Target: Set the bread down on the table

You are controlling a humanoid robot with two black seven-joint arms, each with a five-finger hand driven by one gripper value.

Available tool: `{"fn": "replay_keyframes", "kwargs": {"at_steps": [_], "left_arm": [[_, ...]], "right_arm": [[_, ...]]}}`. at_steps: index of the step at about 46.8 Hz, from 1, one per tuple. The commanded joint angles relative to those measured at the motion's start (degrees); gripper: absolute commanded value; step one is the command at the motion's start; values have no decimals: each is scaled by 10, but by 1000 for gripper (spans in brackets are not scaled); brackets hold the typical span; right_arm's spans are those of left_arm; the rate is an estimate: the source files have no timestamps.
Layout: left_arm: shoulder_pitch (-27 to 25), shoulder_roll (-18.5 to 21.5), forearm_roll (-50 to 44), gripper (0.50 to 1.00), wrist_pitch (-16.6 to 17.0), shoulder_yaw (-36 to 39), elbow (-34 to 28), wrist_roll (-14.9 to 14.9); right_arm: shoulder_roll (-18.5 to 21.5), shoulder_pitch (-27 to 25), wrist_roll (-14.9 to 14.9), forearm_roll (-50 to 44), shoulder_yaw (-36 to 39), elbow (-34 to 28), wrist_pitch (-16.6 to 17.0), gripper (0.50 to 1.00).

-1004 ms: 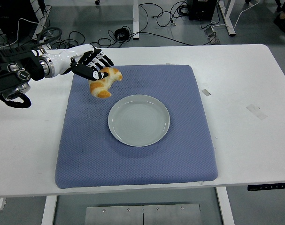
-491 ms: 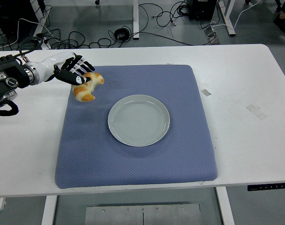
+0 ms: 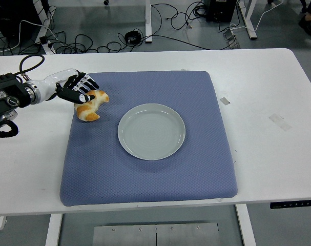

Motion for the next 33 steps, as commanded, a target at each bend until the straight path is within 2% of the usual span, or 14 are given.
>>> {"fn": "replay_keyframes", "kwargs": {"at_steps": [1, 17, 25, 33], "left_arm": [[1, 0, 0, 616, 0, 0, 3, 0], [20, -3, 1, 619, 0, 0, 4, -1], [22, -4, 0, 636, 0, 0, 4, 0], [22, -4, 0, 689, 4, 0, 4, 0]], "right_arm": [[0, 0, 0, 0, 0, 0, 0, 1000], [0, 0, 1, 0, 0, 0, 0, 1000], [0, 0, 1, 0, 0, 0, 0, 1000], [0, 0, 0, 0, 0, 0, 0, 1000]]}}
